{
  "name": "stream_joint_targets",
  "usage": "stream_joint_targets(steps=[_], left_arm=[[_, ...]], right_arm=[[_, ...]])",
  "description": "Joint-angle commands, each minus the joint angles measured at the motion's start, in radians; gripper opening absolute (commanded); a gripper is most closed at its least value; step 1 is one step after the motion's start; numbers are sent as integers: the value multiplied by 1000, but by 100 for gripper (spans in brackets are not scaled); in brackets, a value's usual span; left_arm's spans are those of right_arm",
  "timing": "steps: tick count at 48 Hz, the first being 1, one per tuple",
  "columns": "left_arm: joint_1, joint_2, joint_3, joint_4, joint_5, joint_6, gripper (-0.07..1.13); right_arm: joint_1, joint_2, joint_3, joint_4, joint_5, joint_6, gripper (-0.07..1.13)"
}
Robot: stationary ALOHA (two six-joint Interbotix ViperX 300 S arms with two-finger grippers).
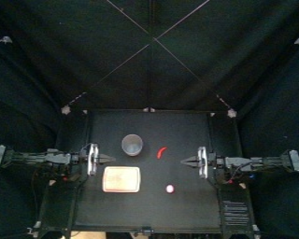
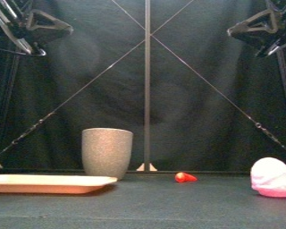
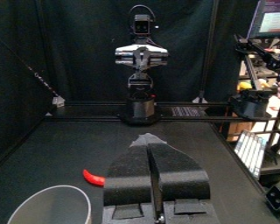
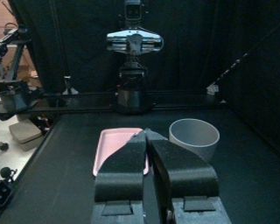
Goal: Pick the red chile then place it on the pink plate
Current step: Pick the red chile
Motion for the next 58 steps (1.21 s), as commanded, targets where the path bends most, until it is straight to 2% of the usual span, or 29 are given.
stream_joint_targets(steps=[1, 6, 13, 23, 28, 33, 37, 47, 50, 54, 58], left_arm=[[34, 8, -2, 2, -9, 5, -2], [49, 6, 2, 3, -9, 6, -3], [54, 6, 5, 25, -9, 6, -3], [51, 3, 12, 72, -11, 5, -3], [51, 0, 12, 74, -9, 5, -3], [51, -2, 12, 72, -9, 5, -3], [51, -2, 14, 74, -9, 5, -3], [54, -3, 17, 74, -9, 5, -3], [54, -3, 18, 74, -9, 5, -3], [54, -3, 17, 74, -9, 5, -3], [54, -6, 17, 72, -9, 5, -3]], right_arm=[[-6, 38, -6, 3, 2, 5, 2], [-17, 91, -29, 15, 23, 18, 2], [-51, 224, -117, -15, 118, 8, 4], [-98, 474, -284, -195, 357, 6, 6], [-103, 586, -341, -305, 445, 8, 11], [-109, 676, -385, -405, 534, 9, 24], [-120, 741, -423, -460, 606, 14, 41], [-132, 884, -543, -491, 713, 3, 87], [-137, 922, -574, -492, 755, 3, 97], [-144, 963, -612, -491, 808, 2, 105], [-147, 996, -638, -494, 834, 0, 105]])
